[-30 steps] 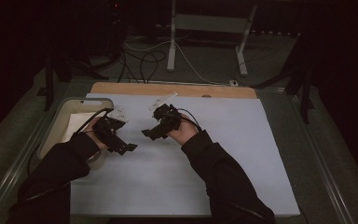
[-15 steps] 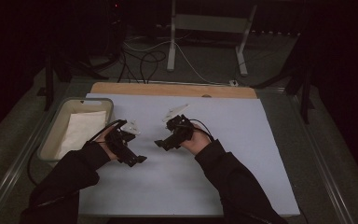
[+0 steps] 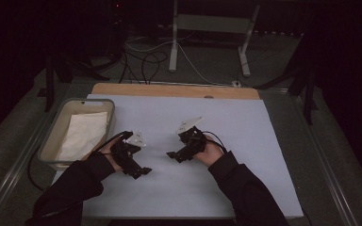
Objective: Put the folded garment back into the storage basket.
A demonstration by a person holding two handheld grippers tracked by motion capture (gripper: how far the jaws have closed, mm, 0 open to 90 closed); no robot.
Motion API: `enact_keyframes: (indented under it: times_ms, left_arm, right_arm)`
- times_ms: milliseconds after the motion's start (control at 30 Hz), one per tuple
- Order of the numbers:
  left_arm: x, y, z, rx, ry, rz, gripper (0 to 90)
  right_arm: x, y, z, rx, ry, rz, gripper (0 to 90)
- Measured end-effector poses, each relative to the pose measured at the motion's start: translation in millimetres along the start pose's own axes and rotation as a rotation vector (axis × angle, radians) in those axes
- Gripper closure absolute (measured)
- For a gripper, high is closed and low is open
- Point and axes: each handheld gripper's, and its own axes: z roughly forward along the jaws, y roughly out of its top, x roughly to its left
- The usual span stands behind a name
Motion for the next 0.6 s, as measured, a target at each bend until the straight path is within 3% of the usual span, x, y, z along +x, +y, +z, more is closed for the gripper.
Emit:
enact_keyframes:
  times_ms: [200, 267, 567, 600]
  left_arm:
    - [-4.9, -10.7, 3.9, -0.011, -0.01, -0.017, 0.4]
    - [-7.3, -13.6, 5.0, -0.013, -0.007, -0.013, 0.4]
    - [-23.6, -27.1, 8.5, 0.0, -0.02, 0.003, 0.4]
    - [-24.7, -29.0, 8.3, 0.001, -0.024, 0.005, 0.4]
  right_arm:
    - [3.8, -20.2, -5.7, 0.01, 0.018, 0.016, 9.8]
    - [5.1, -27.2, -8.2, 0.007, 0.014, -0.006, 9.8]
    - [12.4, -54.6, -23.1, 0.016, 0.021, -0.026, 9.7]
    - [14.5, -56.6, -25.0, 0.024, 0.039, 0.001, 9.7]
